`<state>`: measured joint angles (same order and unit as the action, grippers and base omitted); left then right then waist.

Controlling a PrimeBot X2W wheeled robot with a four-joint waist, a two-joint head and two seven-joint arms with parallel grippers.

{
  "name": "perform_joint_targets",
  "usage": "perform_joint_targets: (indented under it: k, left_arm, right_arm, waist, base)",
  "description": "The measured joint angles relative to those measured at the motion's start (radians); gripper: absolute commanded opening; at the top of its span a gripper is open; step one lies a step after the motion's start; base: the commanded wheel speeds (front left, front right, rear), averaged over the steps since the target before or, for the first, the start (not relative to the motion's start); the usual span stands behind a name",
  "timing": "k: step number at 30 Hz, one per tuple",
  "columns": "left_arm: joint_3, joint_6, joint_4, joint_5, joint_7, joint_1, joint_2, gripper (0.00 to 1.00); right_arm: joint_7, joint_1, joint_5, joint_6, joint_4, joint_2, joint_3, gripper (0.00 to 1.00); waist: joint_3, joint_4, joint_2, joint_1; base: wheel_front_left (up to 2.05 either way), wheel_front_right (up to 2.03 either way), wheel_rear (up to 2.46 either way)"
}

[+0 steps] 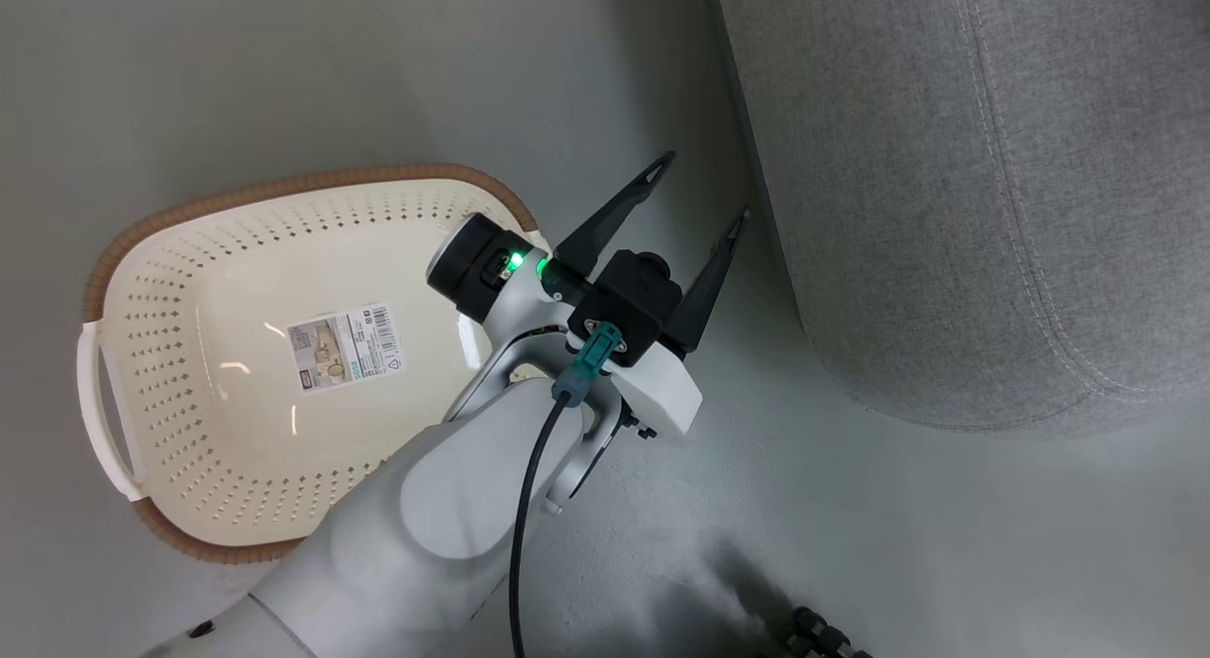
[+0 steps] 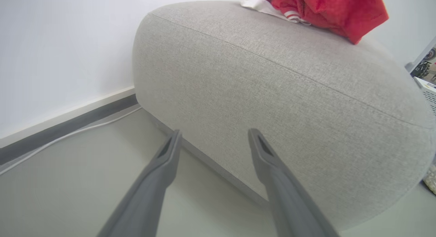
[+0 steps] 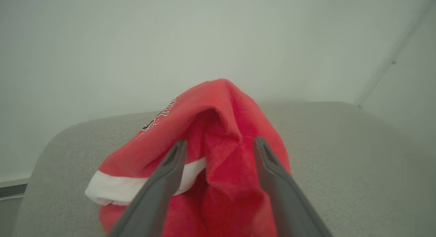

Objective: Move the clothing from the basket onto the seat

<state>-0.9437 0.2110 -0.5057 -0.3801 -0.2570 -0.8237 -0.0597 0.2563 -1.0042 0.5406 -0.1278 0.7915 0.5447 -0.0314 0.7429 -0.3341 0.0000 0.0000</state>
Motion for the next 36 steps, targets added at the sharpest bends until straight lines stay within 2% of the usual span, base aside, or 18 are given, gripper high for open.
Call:
perform_joint_targets:
  k: [7,13,25,36]
  left_arm:
    - [0.063,0.010,0.021,0.001,0.000,0.061,0.004,1.00]
    - [0.158,0.016,0.044,0.021,0.000,0.146,0.006,1.00]
    - [0.430,0.017,0.142,0.101,0.000,0.390,0.007,1.00]
    - [0.642,-0.014,0.210,0.144,0.000,0.566,0.002,1.00]
  right_arm:
    - [0.000,0.142,0.054,0.000,-0.107,-0.002,-0.022,1.00]
    - [0.000,0.237,0.060,0.000,-0.187,-0.006,-0.048,1.00]
    - [0.000,0.403,0.058,0.000,-0.322,-0.030,-0.074,1.00]
    - [0.000,0.546,0.045,0.000,-0.399,-0.074,-0.105,1.00]
  waist:
    - [-0.079,0.027,0.0000,0.0000]
    - [-0.164,0.057,0.0000,0.0000]
    - [-0.347,0.165,0.0000,0.0000]
    - [-0.489,0.262,0.0000,0.0000]
  base:
    - [0.00,0.00,0.00]
    - [0.00,0.00,0.00]
    - [0.00,0.00,0.00]
    - [0.00,0.00,0.00]
